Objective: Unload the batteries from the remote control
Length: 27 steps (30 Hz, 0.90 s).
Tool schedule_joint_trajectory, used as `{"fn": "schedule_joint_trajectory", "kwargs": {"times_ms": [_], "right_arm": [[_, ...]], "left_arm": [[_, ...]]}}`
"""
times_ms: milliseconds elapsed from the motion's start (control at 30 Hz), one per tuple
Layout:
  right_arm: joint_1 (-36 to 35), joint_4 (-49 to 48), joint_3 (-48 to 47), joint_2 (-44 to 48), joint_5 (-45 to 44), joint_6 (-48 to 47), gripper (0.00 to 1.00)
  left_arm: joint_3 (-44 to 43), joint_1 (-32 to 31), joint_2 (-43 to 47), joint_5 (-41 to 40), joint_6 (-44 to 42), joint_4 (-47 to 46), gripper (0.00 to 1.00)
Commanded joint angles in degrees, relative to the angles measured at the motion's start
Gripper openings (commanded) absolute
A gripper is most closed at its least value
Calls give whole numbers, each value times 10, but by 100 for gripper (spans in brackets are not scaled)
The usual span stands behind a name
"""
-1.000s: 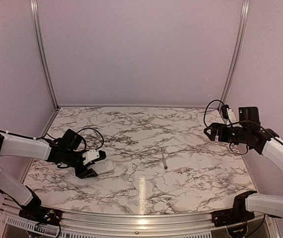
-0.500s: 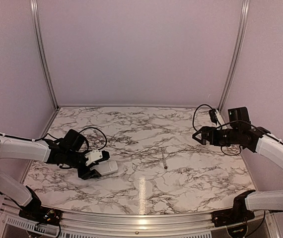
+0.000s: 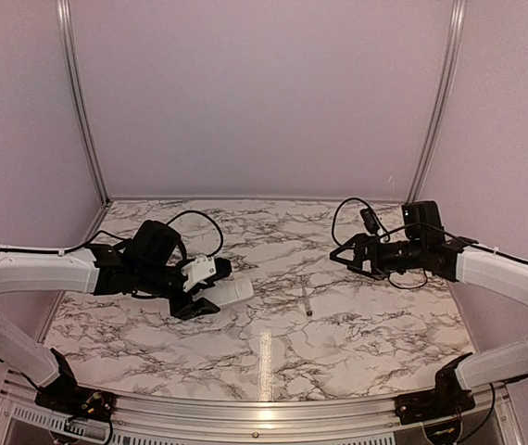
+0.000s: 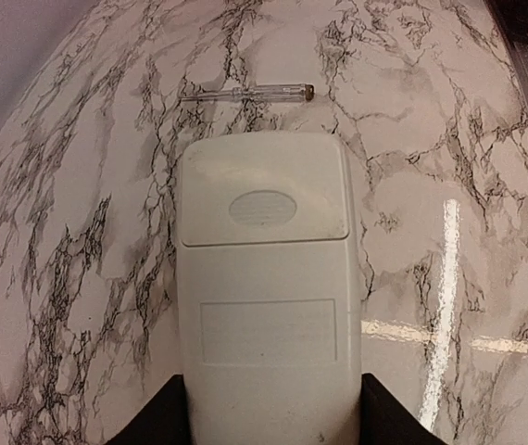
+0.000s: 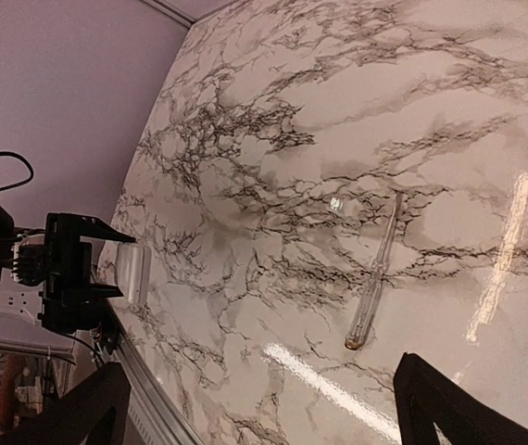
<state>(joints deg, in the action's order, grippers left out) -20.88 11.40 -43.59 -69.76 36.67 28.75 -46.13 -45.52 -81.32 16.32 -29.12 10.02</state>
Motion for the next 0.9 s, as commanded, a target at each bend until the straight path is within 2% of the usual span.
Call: {"fn": "schedule_joint_trajectory", "kwargs": {"times_ms": [0, 133, 333, 467, 600, 867], "right_arm": [[-7, -63, -4, -28, 98, 54, 98], [-33, -73, -22, -57, 125, 62, 99], [-102, -80, -66, -121, 121, 84, 98], [-125, -127, -78, -146, 127, 117, 98], [-132, -134, -92, -162, 135, 123, 98], [-150, -126, -119, -187, 171, 122, 89]], "left_arm": [[-54, -29, -8, -8, 13, -9, 56], [-98, -54, -31, -12, 12, 9, 56], [-139, -86, -58, -20, 16, 16, 56], [-151, -102, -66, -28, 20, 15, 56], [-157, -111, -71, -31, 25, 11, 56], [-178, -117, -90, -39, 30, 7, 55]]}}
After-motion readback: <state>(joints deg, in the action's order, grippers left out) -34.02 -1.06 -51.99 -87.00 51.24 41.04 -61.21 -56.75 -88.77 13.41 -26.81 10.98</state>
